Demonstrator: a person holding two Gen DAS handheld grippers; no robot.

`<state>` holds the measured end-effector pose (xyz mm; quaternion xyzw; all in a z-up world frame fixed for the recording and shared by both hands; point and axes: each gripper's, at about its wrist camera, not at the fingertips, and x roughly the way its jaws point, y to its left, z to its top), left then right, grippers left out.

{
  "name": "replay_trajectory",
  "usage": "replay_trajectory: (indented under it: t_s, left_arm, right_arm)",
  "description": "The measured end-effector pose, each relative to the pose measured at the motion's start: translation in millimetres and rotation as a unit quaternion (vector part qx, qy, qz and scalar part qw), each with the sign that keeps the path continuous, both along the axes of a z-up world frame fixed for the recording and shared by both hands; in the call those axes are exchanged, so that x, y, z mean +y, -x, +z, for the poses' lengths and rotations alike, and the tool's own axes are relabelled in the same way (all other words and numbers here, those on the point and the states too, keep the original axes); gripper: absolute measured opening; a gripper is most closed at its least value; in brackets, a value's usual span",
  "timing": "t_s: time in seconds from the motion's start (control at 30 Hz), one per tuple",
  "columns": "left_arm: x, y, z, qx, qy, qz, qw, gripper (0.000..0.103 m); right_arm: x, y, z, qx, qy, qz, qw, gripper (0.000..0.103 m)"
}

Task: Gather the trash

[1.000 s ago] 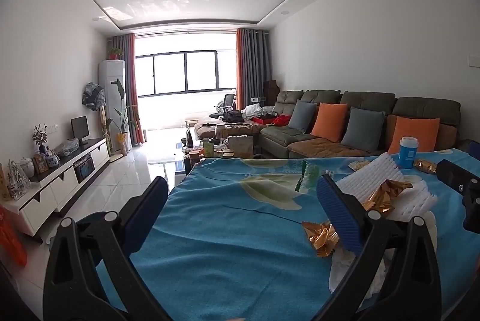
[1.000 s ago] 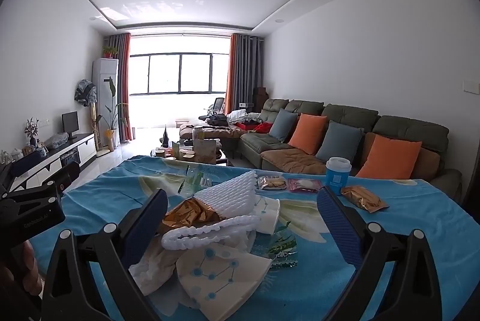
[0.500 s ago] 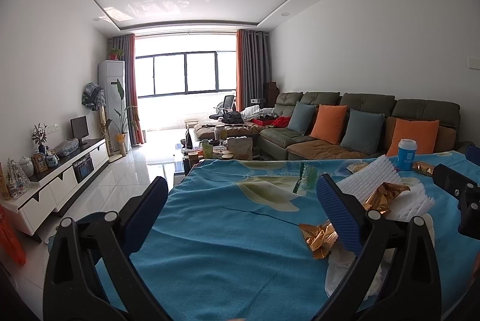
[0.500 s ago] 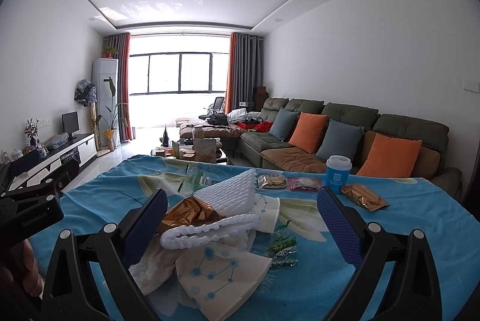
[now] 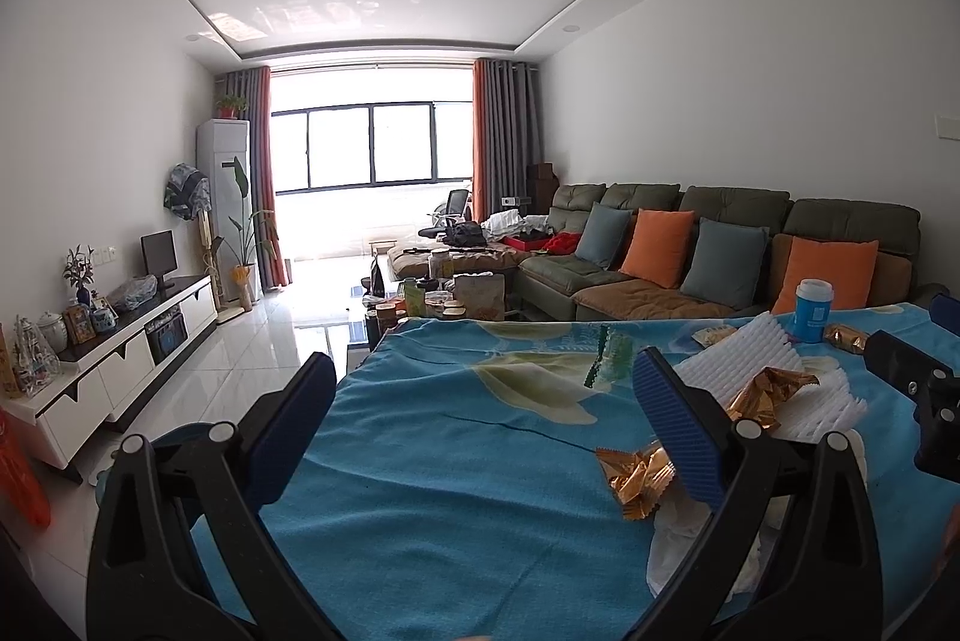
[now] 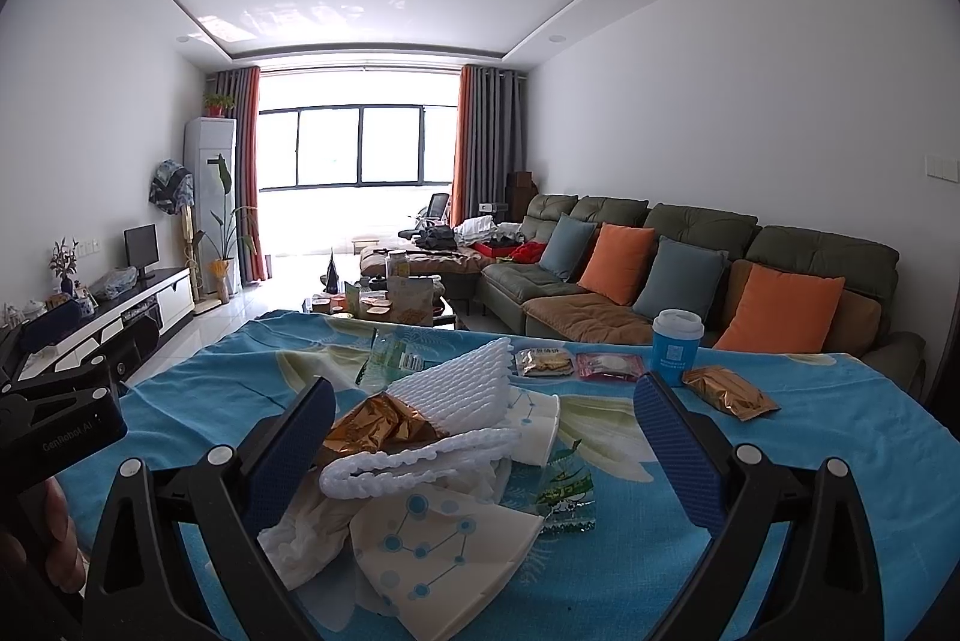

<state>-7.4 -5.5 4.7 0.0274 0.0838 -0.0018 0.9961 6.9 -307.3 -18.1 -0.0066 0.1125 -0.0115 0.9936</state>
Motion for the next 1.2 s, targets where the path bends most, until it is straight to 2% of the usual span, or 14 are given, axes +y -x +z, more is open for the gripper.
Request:
replay_trajectory:
  t_s: [1.2]
  left_arm:
    - [-2.2,-2.5,2.7,0.002,0.004,0.000,1.0000,0.097]
  right_arm:
    - [-0.2,2.7,-1.2,-0.003,-0.003,0.001,1.000,0.096]
